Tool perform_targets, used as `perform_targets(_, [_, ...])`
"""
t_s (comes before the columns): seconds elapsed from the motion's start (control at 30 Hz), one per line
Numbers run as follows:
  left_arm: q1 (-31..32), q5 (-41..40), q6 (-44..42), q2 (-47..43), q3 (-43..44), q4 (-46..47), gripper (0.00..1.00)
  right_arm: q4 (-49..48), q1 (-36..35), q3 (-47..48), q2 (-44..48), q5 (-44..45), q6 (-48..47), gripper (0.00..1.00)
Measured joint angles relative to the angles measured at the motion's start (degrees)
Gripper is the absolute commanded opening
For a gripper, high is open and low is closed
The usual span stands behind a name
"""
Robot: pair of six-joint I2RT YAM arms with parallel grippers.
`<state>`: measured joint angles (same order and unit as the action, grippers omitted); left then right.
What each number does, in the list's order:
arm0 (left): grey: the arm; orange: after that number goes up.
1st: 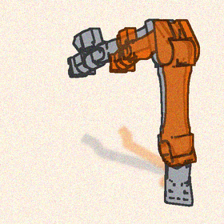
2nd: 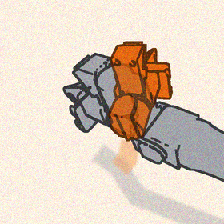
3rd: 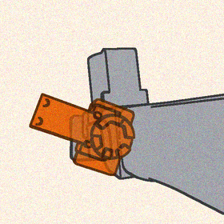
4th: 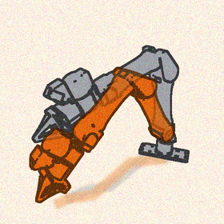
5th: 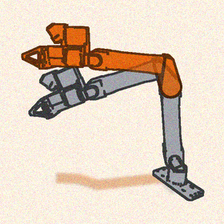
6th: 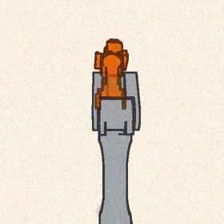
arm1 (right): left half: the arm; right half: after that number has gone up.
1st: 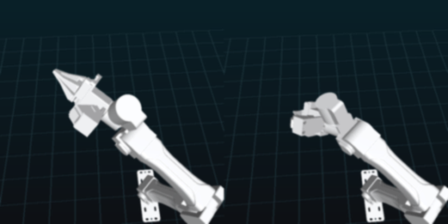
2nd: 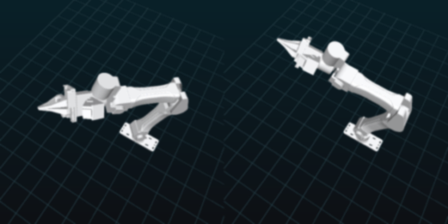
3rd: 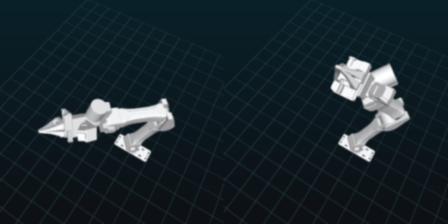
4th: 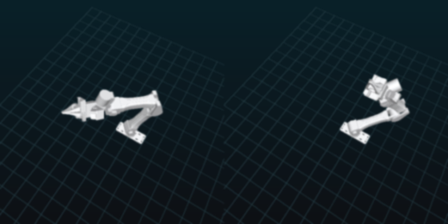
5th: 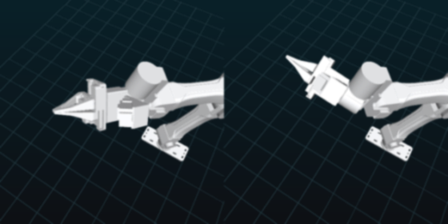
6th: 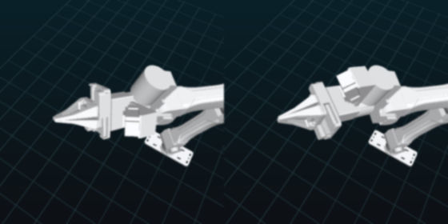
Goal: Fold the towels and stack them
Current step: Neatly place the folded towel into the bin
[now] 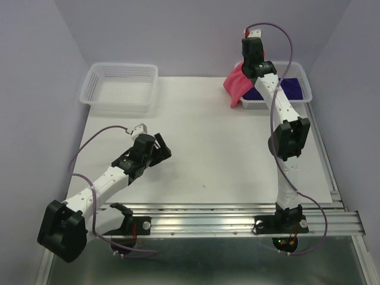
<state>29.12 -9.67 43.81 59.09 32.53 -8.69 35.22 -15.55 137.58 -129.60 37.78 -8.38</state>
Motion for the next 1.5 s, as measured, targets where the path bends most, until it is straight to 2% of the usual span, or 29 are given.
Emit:
perform_targets(0.33, [-0.2, 1.5, -1.2, 7.2, 3.0, 1.1, 0.99, -1.3, 4.4, 0.7, 2.2, -0.6, -0.9, 0.01])
perform_targets(0.67, [-0.4, 2.7, -3.1, 9.2, 5.5, 3.3, 0.99, -3.3, 8.9, 0.3, 2.2, -5.7, -0.7, 0.01])
perform_targets(1.13, [-0.4, 2.2, -4.2, 11.1, 7.6, 3.7, 0.99, -6.8, 14.7, -0.6, -4.6, -11.1, 0.5, 0.01])
perform_targets(1.5, [-0.4, 1.9, -4.4, 14.6, 9.3, 3.7, 0.99, -7.6, 18.1, -0.5, -8.0, -11.6, 0.6, 0.01])
